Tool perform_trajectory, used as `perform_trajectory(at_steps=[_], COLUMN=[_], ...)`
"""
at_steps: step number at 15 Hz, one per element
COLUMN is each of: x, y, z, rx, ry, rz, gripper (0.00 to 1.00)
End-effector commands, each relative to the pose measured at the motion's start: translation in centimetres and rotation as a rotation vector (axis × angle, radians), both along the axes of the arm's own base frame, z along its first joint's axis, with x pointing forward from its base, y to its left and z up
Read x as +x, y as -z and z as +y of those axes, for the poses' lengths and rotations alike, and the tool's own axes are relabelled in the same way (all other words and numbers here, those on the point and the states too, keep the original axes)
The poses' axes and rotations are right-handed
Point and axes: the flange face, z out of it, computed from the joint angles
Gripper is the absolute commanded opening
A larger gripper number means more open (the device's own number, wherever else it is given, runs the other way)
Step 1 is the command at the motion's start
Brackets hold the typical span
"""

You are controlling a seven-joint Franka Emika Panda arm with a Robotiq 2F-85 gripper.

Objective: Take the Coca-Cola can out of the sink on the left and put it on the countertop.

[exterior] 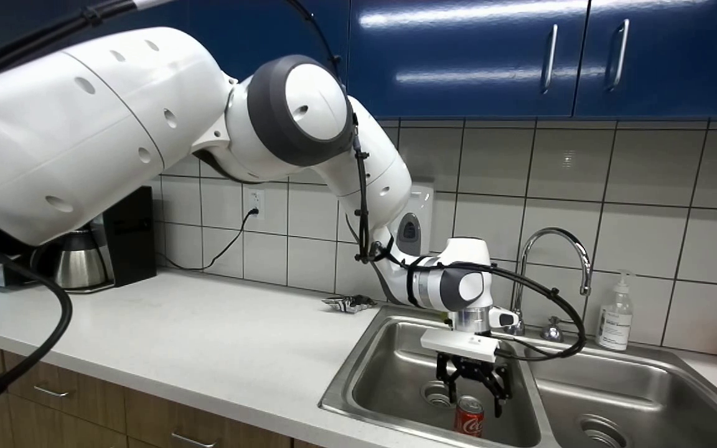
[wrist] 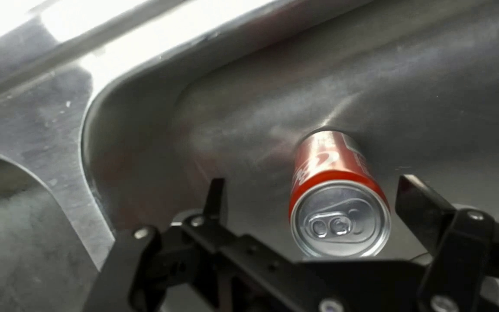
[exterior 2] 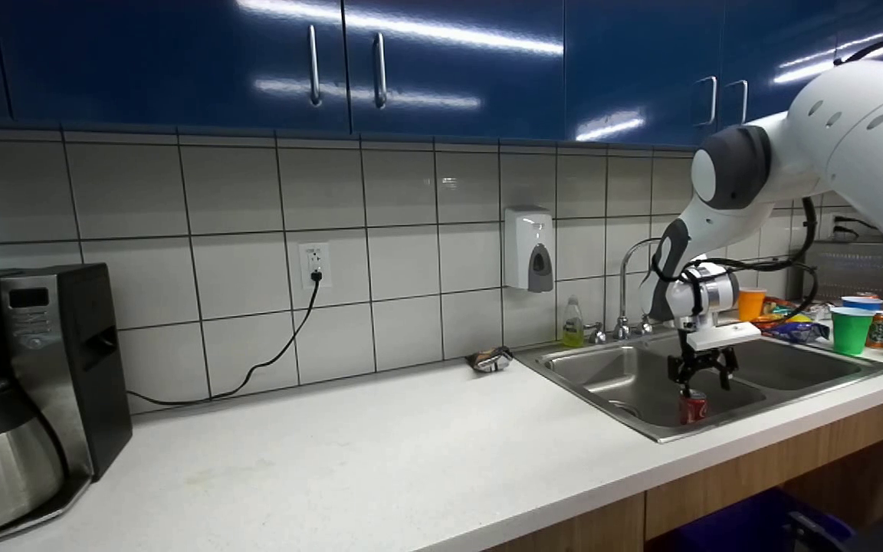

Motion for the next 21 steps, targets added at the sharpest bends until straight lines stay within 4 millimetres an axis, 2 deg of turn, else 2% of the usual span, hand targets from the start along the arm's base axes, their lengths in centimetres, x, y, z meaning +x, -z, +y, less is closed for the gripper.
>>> perform_trajectory(at_steps=[1,6,21], x=[1.3,2.2,2.5], y=[0.6,1.6,3.9], z=[-0.3,0.1,0.2], rx=[-0.005,-0.004,-0.013], ry=[0.016,0.012,0.019], rz=[-0.024,-0.025,-0.014], gripper=[1.0,1.0,1.0])
